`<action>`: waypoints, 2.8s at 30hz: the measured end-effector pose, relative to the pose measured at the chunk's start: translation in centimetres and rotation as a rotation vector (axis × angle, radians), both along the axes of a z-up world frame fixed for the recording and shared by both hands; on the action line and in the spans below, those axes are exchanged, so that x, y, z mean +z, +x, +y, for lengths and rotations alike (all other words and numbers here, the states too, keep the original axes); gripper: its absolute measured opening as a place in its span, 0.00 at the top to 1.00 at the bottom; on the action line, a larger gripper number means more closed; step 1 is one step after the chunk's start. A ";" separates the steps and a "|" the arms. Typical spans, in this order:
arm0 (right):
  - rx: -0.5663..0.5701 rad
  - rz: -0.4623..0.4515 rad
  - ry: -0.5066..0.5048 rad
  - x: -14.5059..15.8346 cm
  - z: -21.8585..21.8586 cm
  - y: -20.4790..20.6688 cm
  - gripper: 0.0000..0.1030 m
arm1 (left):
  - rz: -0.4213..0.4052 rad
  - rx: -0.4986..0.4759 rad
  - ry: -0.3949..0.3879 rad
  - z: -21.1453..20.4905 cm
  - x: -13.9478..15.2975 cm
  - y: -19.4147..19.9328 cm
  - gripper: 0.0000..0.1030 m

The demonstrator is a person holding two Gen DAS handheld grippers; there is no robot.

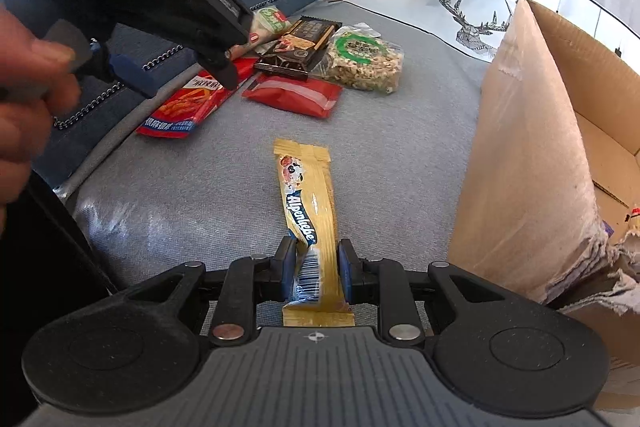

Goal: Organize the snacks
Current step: 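Lift the gold bar with the right gripper while the left approaches the red spicy-strip pack, then grasp the red spicy-strip pack with the left gripper and lift it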

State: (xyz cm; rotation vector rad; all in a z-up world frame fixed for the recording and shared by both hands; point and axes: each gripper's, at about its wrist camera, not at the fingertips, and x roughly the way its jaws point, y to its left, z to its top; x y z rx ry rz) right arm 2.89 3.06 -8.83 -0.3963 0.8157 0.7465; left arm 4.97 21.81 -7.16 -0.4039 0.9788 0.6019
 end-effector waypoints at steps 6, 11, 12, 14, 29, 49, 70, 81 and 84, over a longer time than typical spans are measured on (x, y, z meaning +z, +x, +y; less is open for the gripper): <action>-0.007 0.012 0.006 -0.1 0.1 0.3 0.77 | 0.122 -0.010 0.076 0.1 -1.7 2.3 0.26; -0.011 0.024 0.002 -0.3 0.1 0.6 0.77 | 0.112 -0.011 0.051 1.4 -2.7 3.0 0.28; -0.010 0.024 0.001 -0.3 0.2 0.6 0.77 | 0.102 -0.014 0.037 1.6 -2.7 3.0 0.34; -0.010 0.023 -0.001 -0.3 0.3 0.6 0.77 | 0.074 -0.010 0.008 2.1 -2.6 2.7 0.49; -0.014 0.015 -0.007 -0.4 0.4 0.4 0.76 | -0.061 -0.145 -0.388 3.1 -1.3 -1.1 0.59; -0.021 0.031 0.043 -0.2 0.5 0.8 0.59 | 0.002 -0.198 -0.285 0.0 -1.8 1.0 0.32; -0.021 0.001 0.097 0.4 0.1 0.6 0.87 | 0.040 -0.210 -0.176 -1.0 -1.9 1.8 0.45; -0.024 0.025 0.047 -0.2 0.6 1.0 0.85 | 0.049 -0.223 -0.186 -1.0 -2.0 1.9 0.41; -0.023 0.024 0.045 -0.3 0.6 1.0 0.85 | 0.060 -0.235 -0.173 -1.4 -2.1 2.1 0.40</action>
